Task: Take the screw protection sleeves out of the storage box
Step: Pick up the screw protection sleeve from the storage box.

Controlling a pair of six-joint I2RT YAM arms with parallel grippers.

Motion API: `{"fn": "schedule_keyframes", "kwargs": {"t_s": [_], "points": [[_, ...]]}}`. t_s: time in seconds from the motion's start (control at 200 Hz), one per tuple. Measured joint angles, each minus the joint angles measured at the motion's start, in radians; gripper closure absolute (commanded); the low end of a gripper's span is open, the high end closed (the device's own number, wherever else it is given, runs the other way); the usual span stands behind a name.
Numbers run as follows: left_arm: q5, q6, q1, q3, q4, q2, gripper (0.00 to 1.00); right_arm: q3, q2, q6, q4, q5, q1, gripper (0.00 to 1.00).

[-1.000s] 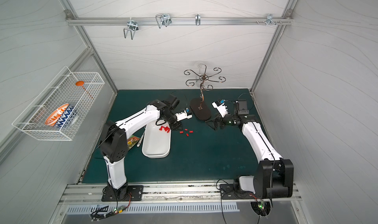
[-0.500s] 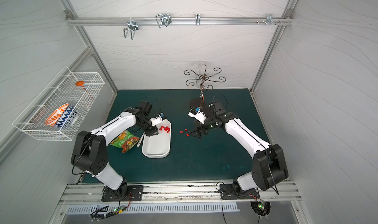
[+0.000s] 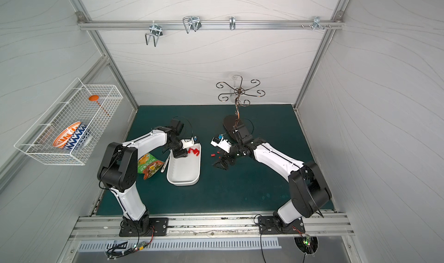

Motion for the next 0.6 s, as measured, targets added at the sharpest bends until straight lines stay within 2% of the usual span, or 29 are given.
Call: {"fn": "schedule_keyframes", "kwargs": {"t_s": [0.445, 0.6], "points": [[0.000, 0.018, -0.008, 0.080, -0.003, 0.089, 0.66, -0.001, -0.006, 0.007, 0.003, -0.007, -0.097, 0.01], [0.000, 0.018, -0.014, 0.087, -0.009, 0.111, 0.75, -0.001, -0.008, 0.008, 0.003, -0.013, -0.105, 0.01]]}}
